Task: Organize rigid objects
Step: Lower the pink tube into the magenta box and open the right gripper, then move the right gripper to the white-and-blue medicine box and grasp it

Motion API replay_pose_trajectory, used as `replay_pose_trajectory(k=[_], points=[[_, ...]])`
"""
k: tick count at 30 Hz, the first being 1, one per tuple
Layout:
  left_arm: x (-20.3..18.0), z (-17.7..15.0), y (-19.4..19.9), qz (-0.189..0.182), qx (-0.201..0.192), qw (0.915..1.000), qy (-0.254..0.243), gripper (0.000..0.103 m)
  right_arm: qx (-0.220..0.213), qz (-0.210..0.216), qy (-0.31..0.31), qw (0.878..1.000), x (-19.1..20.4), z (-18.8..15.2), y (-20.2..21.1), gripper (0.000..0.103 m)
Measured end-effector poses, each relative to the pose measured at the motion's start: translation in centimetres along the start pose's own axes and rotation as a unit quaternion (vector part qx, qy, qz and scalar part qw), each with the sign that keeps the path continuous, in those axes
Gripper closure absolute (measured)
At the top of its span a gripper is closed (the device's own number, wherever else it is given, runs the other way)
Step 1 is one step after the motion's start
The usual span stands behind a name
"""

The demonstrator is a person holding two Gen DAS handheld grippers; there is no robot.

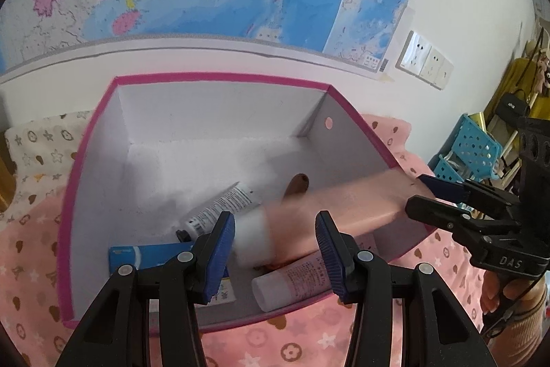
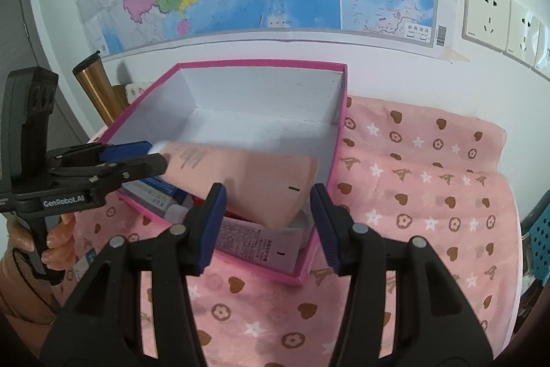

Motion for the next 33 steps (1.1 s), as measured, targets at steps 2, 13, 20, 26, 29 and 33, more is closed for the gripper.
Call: replay_pose_trajectory(k=[2, 13, 20, 26, 29, 33], points=[[-0.1, 0.1, -0.2, 0.006, -0.001, 1.0, -0.006, 0.054, 0.0, -0.007, 0.006, 1.0, 0.2, 0.2, -0.1, 0.049], [0.2, -0.5, 1.4, 0.01, -0.014, 0.9996, -0.021, 0.052, -0.002, -0.008, 0.011, 1.0, 0.8, -0.3, 0.4, 0.049], [-0.2, -1.1, 5.5, -0.001, -0.05, 0.9979, -0.041, 0.043, -0.02, 0.018, 0.005, 1.0, 2.2, -1.1, 2.2, 0.049], [0.7, -3.4, 9.1, 0.01, -0.07, 0.9954, -0.064, 0.035, -0.035, 0.089, 0.018, 0.995, 6.2, -2.4, 4.3, 0.044], [2.3, -5.0, 9.7, 0.035, -0.066, 0.9953, -0.061, 0.035, -0.022, 0.132, 0.019, 0.991, 8.7, -4.0, 4.1, 0.044], [4.9, -7.4, 9.8, 0.057, -0.047, 0.9964, -0.041, 0.035, 0.01, 0.178, 0.017, 0.984, 12.3, -6.9, 2.5, 0.044]])
Point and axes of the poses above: each gripper's, at about its wrist camera, not at the fingertips, and y roughly against the way its jaws point, x to its left, z to its top, the point moved 10 cm from there along -y, roughly the way its jaws point, and after that the axes turned 13 degrees about y, right-handed, at the moved point
